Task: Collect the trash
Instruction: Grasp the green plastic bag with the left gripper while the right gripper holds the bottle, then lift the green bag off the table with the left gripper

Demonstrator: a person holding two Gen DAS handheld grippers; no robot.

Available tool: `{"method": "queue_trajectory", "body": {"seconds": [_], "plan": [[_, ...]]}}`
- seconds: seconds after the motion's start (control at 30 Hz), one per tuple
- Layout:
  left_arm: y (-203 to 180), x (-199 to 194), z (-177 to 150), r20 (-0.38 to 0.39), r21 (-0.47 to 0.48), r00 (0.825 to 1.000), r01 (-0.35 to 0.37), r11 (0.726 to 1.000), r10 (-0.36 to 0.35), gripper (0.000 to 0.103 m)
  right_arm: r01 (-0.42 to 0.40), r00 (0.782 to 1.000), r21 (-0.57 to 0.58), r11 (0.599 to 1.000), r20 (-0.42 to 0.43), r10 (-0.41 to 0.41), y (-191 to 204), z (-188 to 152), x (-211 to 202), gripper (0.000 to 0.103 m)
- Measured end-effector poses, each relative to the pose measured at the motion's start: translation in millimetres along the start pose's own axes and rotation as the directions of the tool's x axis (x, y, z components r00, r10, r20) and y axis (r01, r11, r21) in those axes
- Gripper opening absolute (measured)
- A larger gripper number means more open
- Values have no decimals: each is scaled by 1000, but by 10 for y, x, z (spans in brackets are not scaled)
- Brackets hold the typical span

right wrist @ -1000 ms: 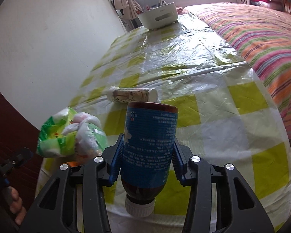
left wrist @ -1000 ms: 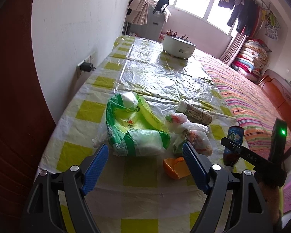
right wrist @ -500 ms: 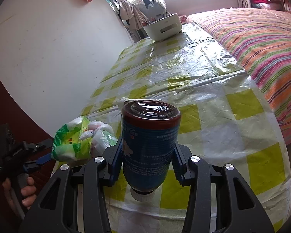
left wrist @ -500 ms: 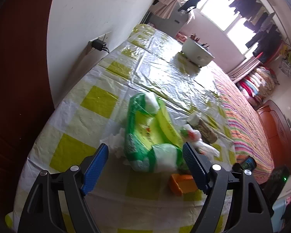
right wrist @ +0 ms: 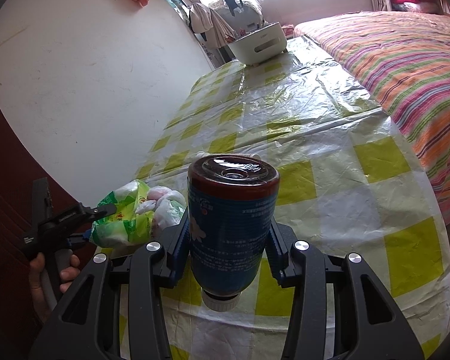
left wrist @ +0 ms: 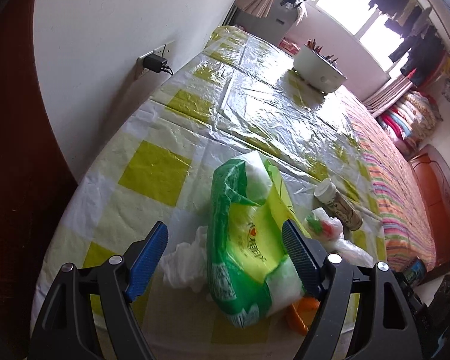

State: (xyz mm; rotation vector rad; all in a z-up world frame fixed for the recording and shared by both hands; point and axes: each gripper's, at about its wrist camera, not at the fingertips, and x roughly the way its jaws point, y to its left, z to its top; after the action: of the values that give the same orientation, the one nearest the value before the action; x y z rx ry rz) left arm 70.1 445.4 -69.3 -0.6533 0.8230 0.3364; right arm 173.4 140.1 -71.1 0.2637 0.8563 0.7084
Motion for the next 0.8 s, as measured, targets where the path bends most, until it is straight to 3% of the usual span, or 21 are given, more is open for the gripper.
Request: {"method": "queue_trajectory", "body": {"seconds": [0.07, 0.13, 0.2, 0.37, 0.6, 0.7, 0.8], "plan": [[1, 23, 2, -8, -3, 1000, -4, 1000, 4, 43, -3, 1000, 5, 1000, 2, 3, -13, 0, -17, 43], [-11, 87, -11, -36, 8, 999, 7, 1000, -6, 28, -4, 1000, 14, 1000, 8, 4, -40, 6, -40, 42], [-33, 104, -28, -27, 24, 1000, -16, 1000, 17, 27, -5, 1000, 16, 1000, 10, 5, -55, 10, -60, 43], [-98, 5, -39, 19, 27, 1000, -10, 1000, 10, 10, -5, 999, 21, 1000, 41, 4, -80, 35, -179, 42], [-162, -192, -29, 98, 21, 995, 12, 1000, -14, 8, -5, 997, 27, 1000, 73, 3, -142, 61, -325, 42], [-182, -283, -31, 110, 2, 990, 87, 996, -87, 8, -5, 996, 37, 999, 85, 2, -180, 74, -370, 43], [-176, -330, -38, 91, -33, 970, 230, 973, -227, 8, -4, 995, 42, 999, 98, 0, -200, 91, -407, 42]]}}
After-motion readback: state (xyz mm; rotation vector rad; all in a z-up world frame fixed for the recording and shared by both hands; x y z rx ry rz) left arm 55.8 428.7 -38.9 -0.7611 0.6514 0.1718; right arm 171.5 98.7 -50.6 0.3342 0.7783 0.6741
